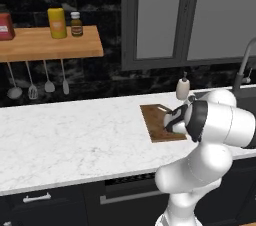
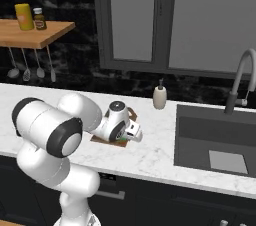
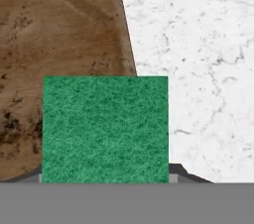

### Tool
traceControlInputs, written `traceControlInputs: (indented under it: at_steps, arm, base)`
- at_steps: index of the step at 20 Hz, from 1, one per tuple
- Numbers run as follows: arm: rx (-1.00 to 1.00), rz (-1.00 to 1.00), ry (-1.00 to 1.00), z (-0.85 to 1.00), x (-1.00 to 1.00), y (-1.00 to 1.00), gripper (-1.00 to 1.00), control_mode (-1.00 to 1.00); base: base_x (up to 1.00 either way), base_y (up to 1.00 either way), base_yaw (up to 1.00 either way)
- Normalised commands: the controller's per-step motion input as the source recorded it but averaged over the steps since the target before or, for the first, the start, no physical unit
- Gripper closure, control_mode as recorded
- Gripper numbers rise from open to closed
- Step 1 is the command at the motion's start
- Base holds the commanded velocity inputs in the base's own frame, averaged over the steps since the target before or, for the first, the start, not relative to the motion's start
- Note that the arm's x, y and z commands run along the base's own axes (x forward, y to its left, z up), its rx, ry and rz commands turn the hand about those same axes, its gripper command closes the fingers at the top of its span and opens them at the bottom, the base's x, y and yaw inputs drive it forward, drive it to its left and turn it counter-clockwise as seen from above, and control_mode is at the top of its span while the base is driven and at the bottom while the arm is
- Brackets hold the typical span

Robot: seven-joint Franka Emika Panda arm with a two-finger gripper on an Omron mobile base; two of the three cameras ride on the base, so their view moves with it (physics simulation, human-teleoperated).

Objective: Pick up the sponge from the counter and clean the cutting board by briefly scrubbing or pressing down on the cutting board. Once finished, release the sponge.

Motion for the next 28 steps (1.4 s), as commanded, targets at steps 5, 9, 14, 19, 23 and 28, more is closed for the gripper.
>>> traceControlInputs:
  at_steps: [5, 9, 14, 19, 23, 28]
  arm:
    - [0.0, 0.01, -0.21, 0.18, 0.14, 0.0, 1.0, -1.0]
    - [0.0, 0.07, 0.0, 0.16, 0.59, 0.12, 1.0, -1.0]
    - [0.0, 0.08, 0.0, 0.1, 0.65, 0.22, 1.0, -1.0]
    - [0.0, 0.07, 0.01, 0.0, 0.67, 0.16, 1.0, -1.0]
    - [-0.01, 0.04, 0.1, -0.27, 0.54, 0.12, 1.0, -1.0]
    - [-0.05, 0.01, 0.11, -0.97, 0.17, 0.14, 1.0, -1.0]
  base:
    - [0.0, 0.0, 0.0]
    - [0.0, 0.0, 0.0]
    - [0.0, 0.0, 0.0]
    - [0.0, 0.0, 0.0]
    - [0.0, 0.0, 0.0]
    - [0.0, 0.0, 0.0]
